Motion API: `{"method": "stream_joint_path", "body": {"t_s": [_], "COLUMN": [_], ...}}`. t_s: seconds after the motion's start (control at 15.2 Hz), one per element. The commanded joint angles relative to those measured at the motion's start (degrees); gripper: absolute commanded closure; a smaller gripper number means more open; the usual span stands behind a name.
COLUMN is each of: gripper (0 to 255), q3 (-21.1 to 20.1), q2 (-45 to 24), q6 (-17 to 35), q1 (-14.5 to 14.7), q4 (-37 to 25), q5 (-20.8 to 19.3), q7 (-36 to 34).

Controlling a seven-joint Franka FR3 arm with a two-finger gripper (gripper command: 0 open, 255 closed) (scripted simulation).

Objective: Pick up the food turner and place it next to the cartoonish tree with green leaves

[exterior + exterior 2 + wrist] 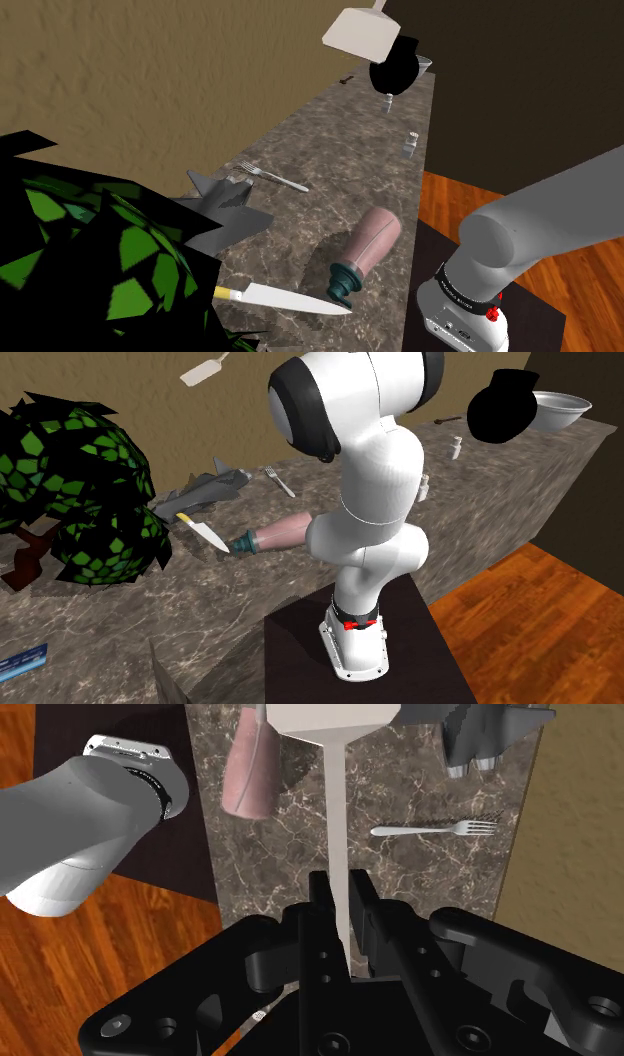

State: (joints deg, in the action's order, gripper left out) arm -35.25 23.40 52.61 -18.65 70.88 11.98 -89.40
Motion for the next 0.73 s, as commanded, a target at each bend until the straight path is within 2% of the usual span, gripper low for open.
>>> {"method": "stream_joint_path", "body": {"t_s": [0.0, 0.33, 0.66], "gripper": [255, 255, 255], "q3": [-1.3, -5.6, -11.9], "q2": [1.2, 3.3, 3.7], "q6": [-0.9, -3.0, -5.1], "q1": [0.5, 1.0, 0.3], "q4": [-0.3, -2.0, -6.0], "q5": [1.6, 5.6, 9.6], "q7": [-2.7, -10.0, -18.7]}}
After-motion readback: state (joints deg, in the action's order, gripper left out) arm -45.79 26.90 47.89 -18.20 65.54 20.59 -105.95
